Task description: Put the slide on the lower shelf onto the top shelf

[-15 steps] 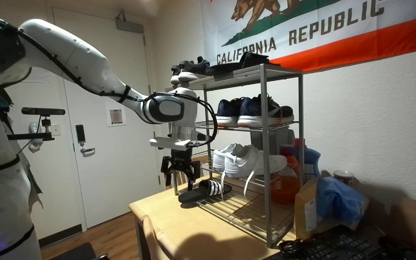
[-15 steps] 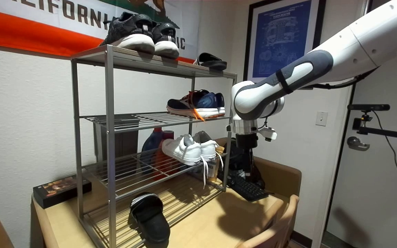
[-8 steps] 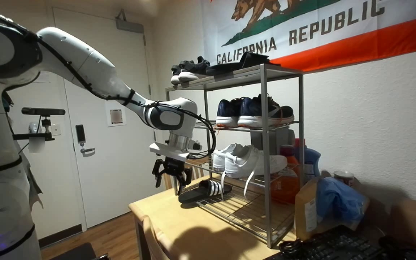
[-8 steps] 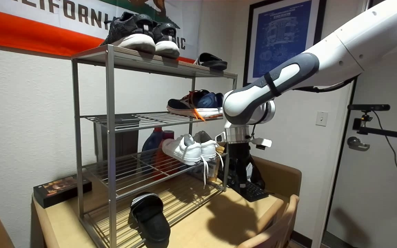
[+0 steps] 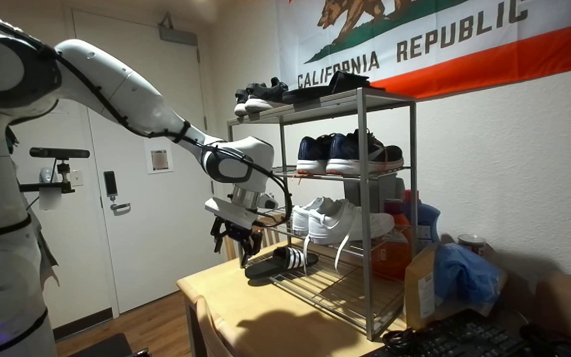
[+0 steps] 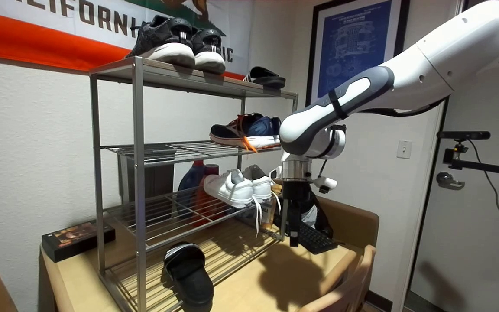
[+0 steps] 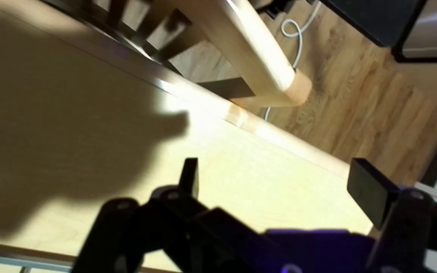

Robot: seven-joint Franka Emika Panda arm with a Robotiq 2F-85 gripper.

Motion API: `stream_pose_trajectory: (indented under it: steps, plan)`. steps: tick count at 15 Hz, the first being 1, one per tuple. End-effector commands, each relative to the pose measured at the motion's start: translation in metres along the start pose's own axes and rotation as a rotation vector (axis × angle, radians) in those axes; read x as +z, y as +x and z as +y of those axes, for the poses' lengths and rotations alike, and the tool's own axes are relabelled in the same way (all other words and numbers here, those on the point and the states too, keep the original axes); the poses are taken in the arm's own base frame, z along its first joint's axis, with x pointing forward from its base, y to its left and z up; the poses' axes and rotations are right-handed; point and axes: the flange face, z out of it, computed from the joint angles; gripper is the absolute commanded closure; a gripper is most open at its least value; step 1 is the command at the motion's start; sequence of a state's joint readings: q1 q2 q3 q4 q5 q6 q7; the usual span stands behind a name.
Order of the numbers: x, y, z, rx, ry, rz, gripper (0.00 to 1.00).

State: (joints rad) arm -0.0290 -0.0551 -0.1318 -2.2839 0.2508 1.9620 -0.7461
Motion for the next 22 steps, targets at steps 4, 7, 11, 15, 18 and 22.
stream_pose_trajectory:
  steps: [4, 7, 11, 15, 18, 22]
  plan:
    - [0.056, 0.010, 0.005, 0.153, 0.146, 0.182, 0.00]
    - [0.070, 0.010, 0.013, 0.226, 0.016, 0.300, 0.00]
    - [0.087, 0.005, 0.019, 0.331, -0.155, 0.456, 0.00]
    - [0.097, 0.006, 0.021, 0.304, -0.203, 0.442, 0.00]
    - [0.109, 0.005, 0.019, 0.285, -0.220, 0.416, 0.00]
    - [0.106, 0.023, 0.006, 0.250, -0.139, 0.490, 0.00]
